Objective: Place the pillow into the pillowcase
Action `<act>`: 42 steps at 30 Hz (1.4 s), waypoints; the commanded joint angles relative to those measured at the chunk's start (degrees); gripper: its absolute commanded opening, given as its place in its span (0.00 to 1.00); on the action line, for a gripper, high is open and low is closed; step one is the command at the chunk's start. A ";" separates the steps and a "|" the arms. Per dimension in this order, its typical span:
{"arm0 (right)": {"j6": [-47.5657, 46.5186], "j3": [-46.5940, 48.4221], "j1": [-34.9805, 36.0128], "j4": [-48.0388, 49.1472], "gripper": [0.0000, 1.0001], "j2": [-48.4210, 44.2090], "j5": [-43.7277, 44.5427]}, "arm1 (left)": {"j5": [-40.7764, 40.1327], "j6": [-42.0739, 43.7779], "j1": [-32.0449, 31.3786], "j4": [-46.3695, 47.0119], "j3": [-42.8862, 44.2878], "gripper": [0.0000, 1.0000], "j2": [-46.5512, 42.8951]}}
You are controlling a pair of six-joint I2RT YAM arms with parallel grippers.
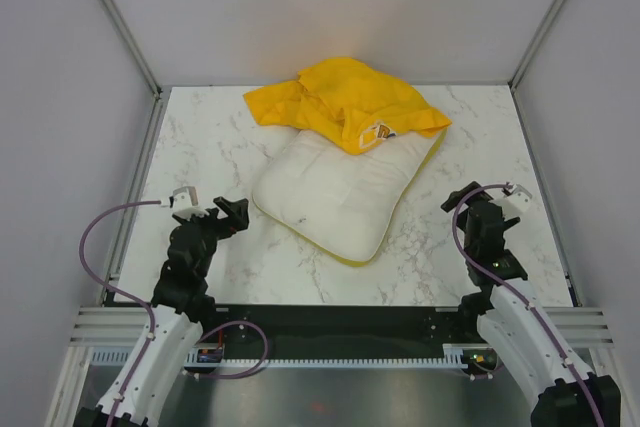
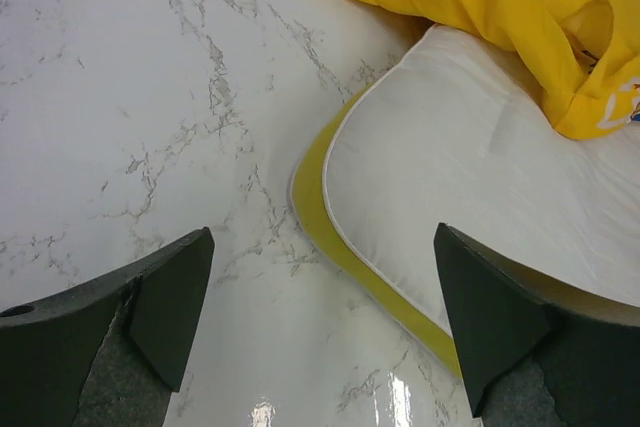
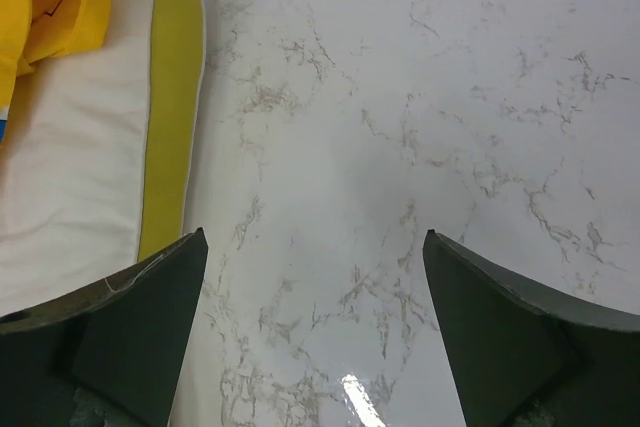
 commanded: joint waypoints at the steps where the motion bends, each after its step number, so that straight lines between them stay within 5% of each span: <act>1: -1.64 -0.15 -0.13 1.68 0.98 -1.33 -0.85 | 2.68 0.23 0.14 2.94 0.58 1.00 -0.72; 13: -6.30 4.93 -0.05 10.03 0.97 -0.21 -20.18 | 6.11 0.76 0.05 3.99 0.76 1.00 -0.02; 21: -3.58 25.22 1.27 11.08 0.92 26.77 -28.01 | 7.26 1.02 0.05 4.60 1.29 1.00 1.39; 37: 5.65 53.45 5.31 14.86 0.98 66.23 -22.91 | 7.88 1.37 -0.03 5.48 1.29 0.98 2.88; 40: 5.04 56.89 6.45 14.95 0.81 69.14 -22.30 | 7.96 1.37 -0.03 5.66 1.37 0.98 3.32; 42: 4.25 58.12 6.90 15.13 0.53 69.51 -23.17 | 7.96 1.29 -0.04 5.75 1.46 0.97 3.59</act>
